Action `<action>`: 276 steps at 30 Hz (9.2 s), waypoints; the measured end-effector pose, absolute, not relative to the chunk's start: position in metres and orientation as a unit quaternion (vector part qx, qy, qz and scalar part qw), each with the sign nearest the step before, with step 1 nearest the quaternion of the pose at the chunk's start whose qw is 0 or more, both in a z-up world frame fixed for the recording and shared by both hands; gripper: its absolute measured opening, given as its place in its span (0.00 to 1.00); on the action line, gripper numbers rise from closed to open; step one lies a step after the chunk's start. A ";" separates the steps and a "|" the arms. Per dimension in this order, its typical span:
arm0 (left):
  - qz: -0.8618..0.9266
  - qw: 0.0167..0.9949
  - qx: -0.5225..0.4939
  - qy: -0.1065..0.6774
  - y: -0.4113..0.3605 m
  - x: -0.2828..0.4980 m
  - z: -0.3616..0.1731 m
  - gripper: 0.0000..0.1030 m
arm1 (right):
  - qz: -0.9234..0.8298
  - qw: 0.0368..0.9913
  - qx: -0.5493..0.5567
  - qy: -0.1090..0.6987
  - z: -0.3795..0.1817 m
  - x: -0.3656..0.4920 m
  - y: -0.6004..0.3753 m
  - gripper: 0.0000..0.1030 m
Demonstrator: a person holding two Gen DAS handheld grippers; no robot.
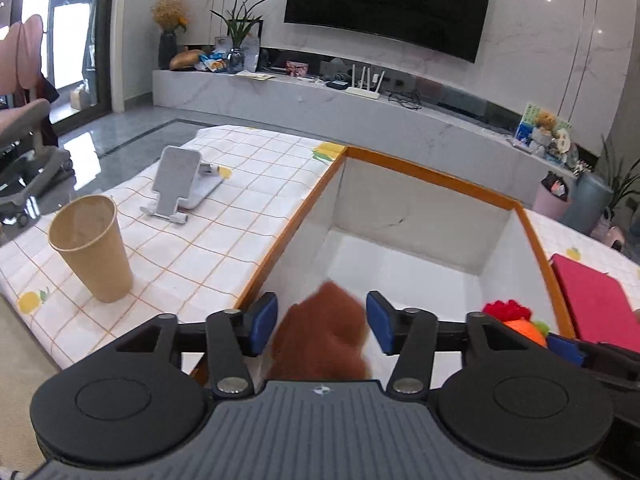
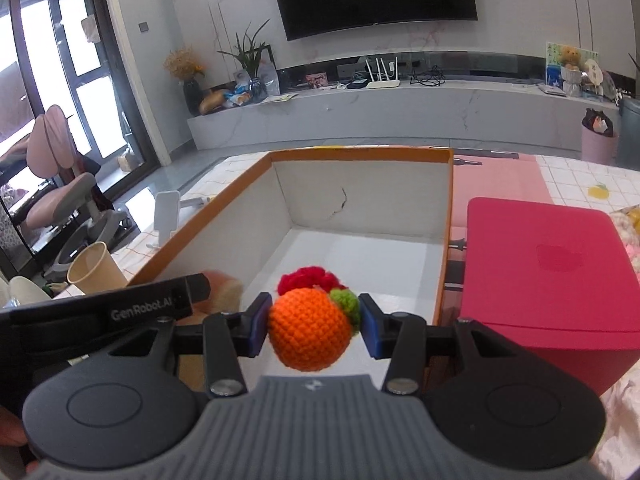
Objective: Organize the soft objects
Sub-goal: 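Open both tools to drop the sponge and fruit into the orange box, then move the right tool to the white crumpled tissue and grasp it, then grasp the wrapped purple flower bouquet with the left tool while the right tool holds the tissue, then lift the bouquet and tissue and carry both toward the orange box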
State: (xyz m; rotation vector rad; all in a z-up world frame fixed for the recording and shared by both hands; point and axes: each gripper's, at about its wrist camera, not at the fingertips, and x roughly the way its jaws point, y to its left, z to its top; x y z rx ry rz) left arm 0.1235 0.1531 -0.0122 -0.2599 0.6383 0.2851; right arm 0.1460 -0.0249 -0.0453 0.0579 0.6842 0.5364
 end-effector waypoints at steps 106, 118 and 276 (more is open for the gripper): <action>-0.148 0.917 -0.006 0.371 -0.024 0.079 -0.006 0.69 | 0.129 0.887 -0.021 0.443 -0.060 0.122 -0.253 0.97; -0.147 0.901 -0.004 0.409 -0.044 0.099 -0.043 0.68 | 0.112 0.867 -0.058 0.482 -0.104 0.152 -0.243 0.97; -0.036 0.989 -0.002 0.142 0.005 0.089 0.050 0.42 | -0.088 0.950 0.080 0.289 -0.018 0.061 -0.392 0.18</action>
